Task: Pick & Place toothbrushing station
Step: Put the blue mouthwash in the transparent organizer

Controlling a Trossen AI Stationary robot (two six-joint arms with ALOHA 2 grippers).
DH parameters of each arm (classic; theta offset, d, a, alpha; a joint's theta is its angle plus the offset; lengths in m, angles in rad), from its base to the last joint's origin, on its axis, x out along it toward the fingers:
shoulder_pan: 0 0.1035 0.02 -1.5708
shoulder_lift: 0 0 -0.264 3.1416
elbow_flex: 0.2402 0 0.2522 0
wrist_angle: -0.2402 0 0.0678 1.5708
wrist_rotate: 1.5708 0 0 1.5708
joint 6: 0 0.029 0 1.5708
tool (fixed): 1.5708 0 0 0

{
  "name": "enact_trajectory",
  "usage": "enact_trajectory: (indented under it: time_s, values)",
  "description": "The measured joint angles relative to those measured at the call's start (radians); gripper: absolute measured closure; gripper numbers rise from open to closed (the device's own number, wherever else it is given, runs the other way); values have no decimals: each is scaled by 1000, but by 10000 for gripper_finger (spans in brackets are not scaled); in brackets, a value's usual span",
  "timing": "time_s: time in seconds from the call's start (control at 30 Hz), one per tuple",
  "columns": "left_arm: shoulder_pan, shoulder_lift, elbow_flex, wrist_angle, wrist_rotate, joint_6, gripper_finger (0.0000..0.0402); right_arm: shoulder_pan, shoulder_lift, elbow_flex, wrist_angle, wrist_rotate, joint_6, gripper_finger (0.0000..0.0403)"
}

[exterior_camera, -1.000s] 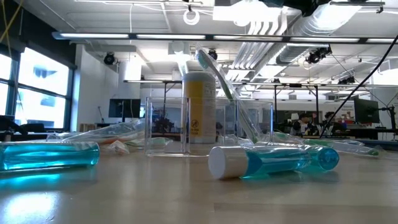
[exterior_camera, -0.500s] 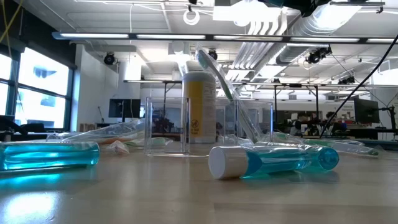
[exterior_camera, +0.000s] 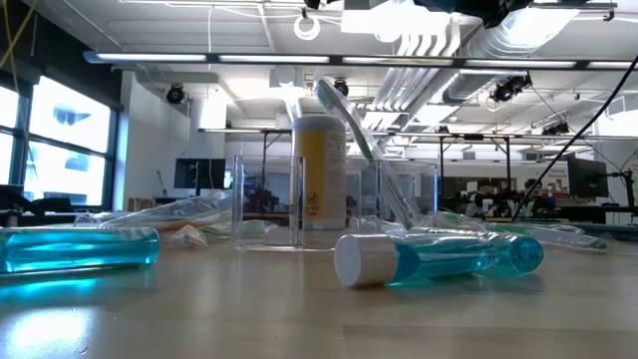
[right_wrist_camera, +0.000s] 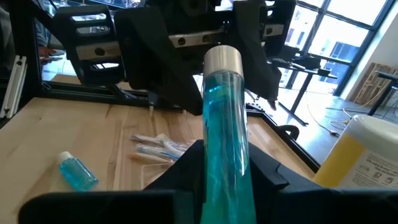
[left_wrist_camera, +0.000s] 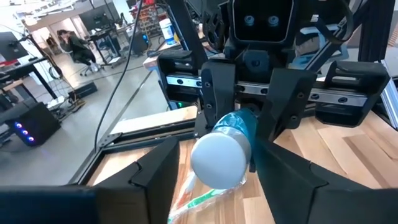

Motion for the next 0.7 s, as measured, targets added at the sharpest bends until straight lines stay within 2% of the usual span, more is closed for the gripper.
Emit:
enact_trajectory:
  time_s: [0.1,0.23,0.43,0.53,0.7]
  values:
    - [0,0,0,4,3,4,253,0,0,0,0,1,-1,340]
    - [-2,0,0,8,59,19,310,1,0,-1,-4,-13,-15,340]
    - [0,0,0,5,108,22,310,2,0,-1,-4,-8,-5,338]
    - [0,0,0,-8,110,30,310,1,0,-1,-11,-4,6,303]
    - [0,-25,2,-62,109,34,311,18,-2,-1,-7,77,11,209]
